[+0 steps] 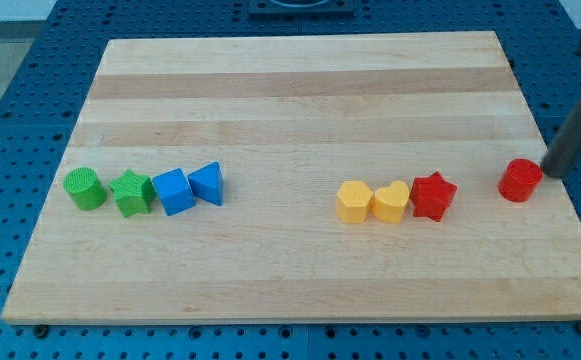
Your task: Push the red circle right to the red star
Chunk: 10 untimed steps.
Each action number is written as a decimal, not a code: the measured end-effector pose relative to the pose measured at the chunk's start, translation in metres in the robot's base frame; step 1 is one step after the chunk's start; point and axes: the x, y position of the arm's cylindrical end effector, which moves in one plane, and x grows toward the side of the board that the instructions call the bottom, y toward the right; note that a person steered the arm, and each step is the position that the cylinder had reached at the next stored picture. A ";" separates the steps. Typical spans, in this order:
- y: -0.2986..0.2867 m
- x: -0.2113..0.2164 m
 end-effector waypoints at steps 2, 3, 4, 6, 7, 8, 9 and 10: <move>0.000 0.010; -0.007 -0.012; -0.032 0.005; -0.062 0.045; -0.060 0.042; -0.014 0.032; -0.007 0.029; -0.039 0.011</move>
